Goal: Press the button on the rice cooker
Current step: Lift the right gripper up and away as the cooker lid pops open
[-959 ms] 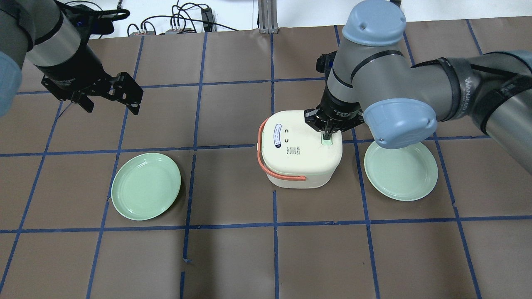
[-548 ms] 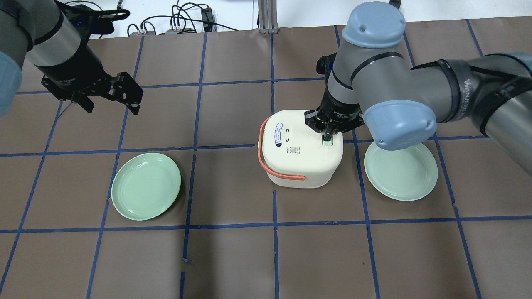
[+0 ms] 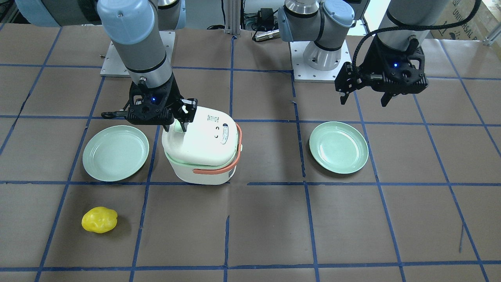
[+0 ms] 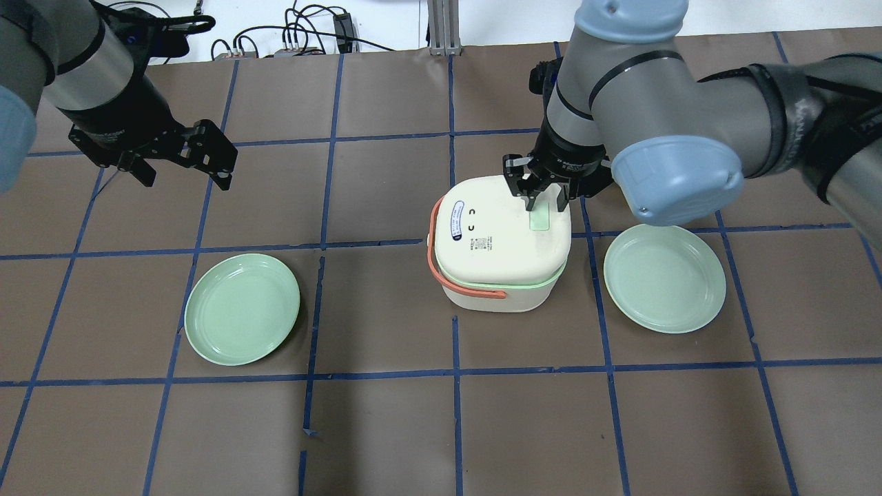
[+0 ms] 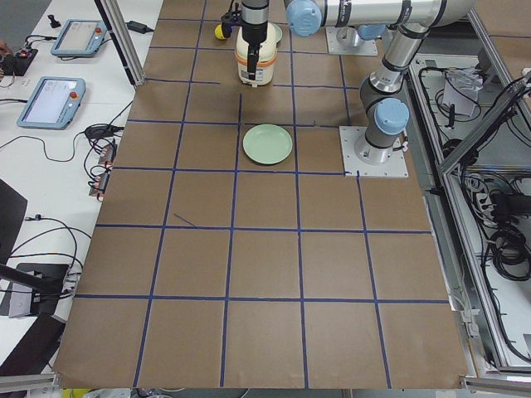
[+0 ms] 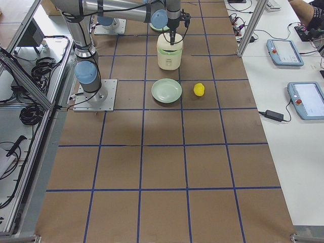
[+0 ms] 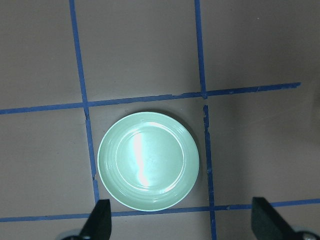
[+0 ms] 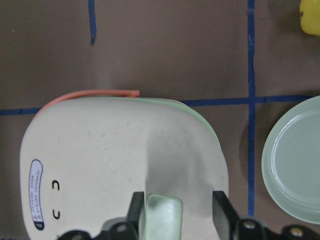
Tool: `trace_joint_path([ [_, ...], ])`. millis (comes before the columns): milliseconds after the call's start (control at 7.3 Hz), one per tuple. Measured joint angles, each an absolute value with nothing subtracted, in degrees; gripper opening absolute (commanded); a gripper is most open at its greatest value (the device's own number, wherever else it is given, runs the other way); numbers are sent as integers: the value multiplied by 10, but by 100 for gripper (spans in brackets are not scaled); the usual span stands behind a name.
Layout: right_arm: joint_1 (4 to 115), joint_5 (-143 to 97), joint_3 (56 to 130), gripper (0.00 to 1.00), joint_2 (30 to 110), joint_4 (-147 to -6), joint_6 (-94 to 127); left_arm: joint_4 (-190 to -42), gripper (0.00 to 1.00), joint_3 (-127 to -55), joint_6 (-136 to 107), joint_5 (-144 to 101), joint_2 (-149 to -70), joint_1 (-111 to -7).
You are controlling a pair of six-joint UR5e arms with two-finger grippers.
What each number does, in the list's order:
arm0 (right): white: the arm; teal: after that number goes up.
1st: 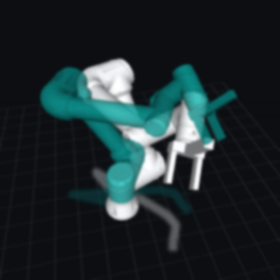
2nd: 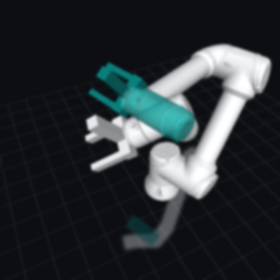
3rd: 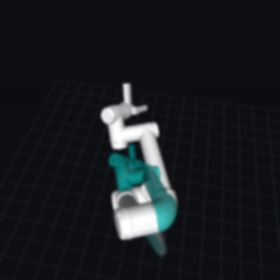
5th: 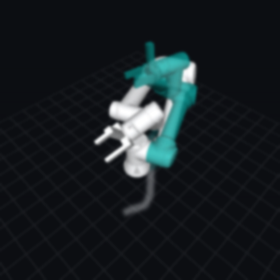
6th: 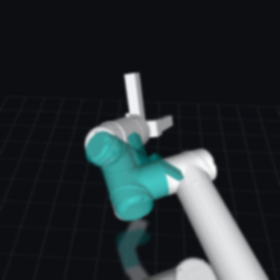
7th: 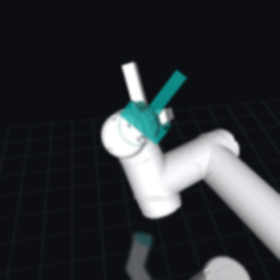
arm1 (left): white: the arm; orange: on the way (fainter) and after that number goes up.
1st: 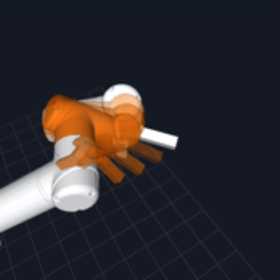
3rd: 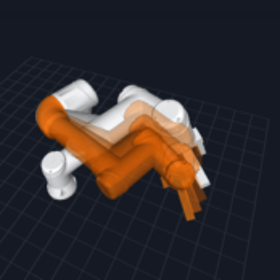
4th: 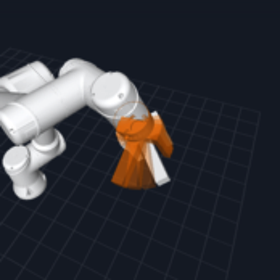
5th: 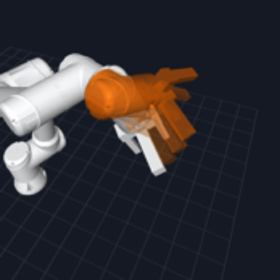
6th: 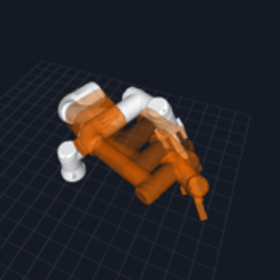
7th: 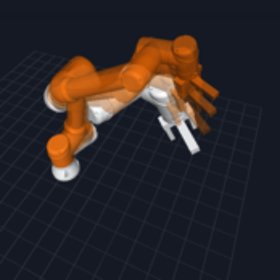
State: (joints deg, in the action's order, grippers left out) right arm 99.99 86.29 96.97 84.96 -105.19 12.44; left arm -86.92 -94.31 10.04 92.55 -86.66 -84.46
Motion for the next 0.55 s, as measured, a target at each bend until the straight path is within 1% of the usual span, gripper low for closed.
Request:
trace_joint_path([
  [274, 986, 885, 881, 100, 847, -971, 117, -869, 100, -943, 101, 925, -867, -845],
  [411, 968, 892, 849, 100, 847, -937, 100, -869, 100, -943, 101, 925, -867, -845],
  [548, 943, 893, 836, 100, 848, -916, 68, -869, 100, -943, 100, 925, -867, -845],
])
